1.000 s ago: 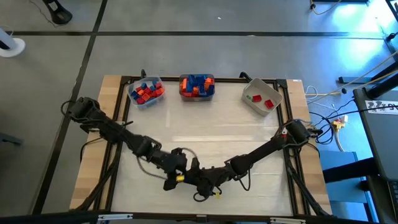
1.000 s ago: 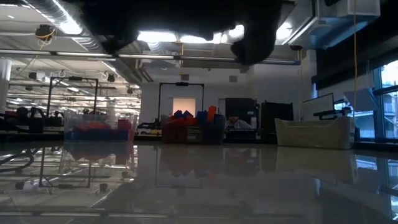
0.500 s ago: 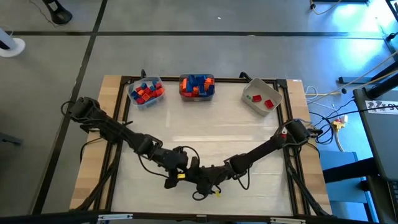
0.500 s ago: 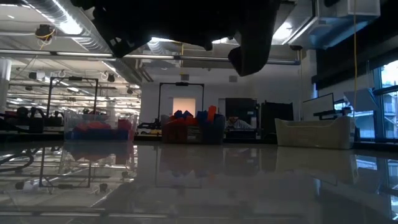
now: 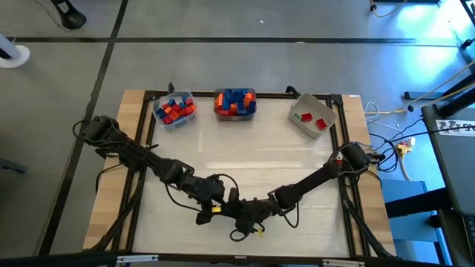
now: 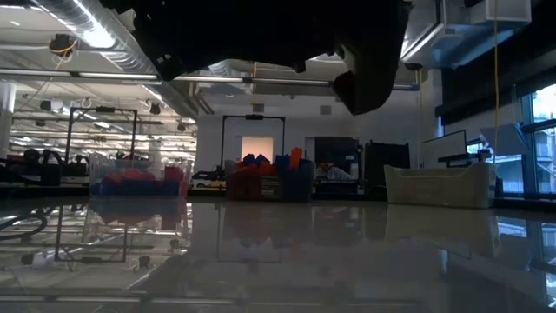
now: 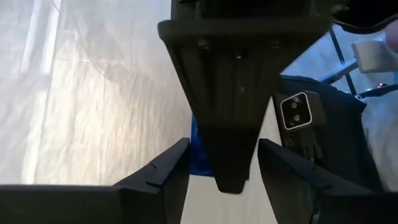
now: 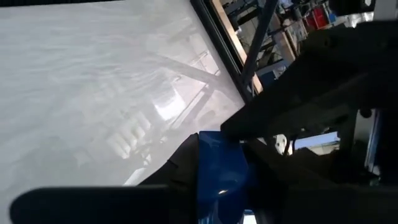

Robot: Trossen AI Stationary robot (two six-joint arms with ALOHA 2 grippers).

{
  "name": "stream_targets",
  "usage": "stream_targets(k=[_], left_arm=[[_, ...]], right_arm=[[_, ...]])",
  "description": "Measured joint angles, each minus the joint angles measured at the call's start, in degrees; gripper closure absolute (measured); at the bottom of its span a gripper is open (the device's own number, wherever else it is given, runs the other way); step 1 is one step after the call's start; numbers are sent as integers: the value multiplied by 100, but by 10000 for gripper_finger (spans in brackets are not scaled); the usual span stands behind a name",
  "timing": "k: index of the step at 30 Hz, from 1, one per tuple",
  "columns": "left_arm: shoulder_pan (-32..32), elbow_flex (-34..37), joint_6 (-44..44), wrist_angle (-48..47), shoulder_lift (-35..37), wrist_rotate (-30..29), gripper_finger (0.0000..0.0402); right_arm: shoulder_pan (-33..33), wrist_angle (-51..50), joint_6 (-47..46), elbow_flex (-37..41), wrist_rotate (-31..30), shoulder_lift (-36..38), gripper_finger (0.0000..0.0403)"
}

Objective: Sort blocks by size

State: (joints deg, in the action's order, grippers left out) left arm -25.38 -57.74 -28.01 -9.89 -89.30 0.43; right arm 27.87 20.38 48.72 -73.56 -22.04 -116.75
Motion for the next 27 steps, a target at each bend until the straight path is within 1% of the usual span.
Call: stream_targets(k=[3,5,6,8,9,10,13,15,16,20,27], left_arm=[[53,0,-2,-103,57,70,222],[78,0,-5,-317,184,92,219],[85,0,14,-483,278,92,219],[77,0,42,-853,474,53,218],[65,0,46,-1056,585,-62,218],[21,0,86,-1297,693,-234,218],[-127,11,247,-1766,983,-1041,218],[-241,132,368,-1934,1157,-1517,218],[-290,223,417,-1946,1240,-1661,218],[-415,633,352,-1892,1525,-1928,218],[-468,1352,124,-1529,1897,-2012,218]], right_arm=[[31,-10,-188,2,-31,1,308],[46,-95,-250,7,-163,24,310],[76,-105,-277,7,-295,38,310],[132,-348,-358,13,-751,162,310],[141,-503,-432,13,-948,265,310],[141,-723,-550,13,-1107,376,310],[124,-1517,-1097,11,-1344,736,310],[37,-1992,-1459,11,-1460,1001,310],[-24,-2304,-1660,11,-1569,1149,310],[-379,-3513,-2457,26,-1891,1692,310],[-1453,-5574,-3765,28,-1907,2488,310]])
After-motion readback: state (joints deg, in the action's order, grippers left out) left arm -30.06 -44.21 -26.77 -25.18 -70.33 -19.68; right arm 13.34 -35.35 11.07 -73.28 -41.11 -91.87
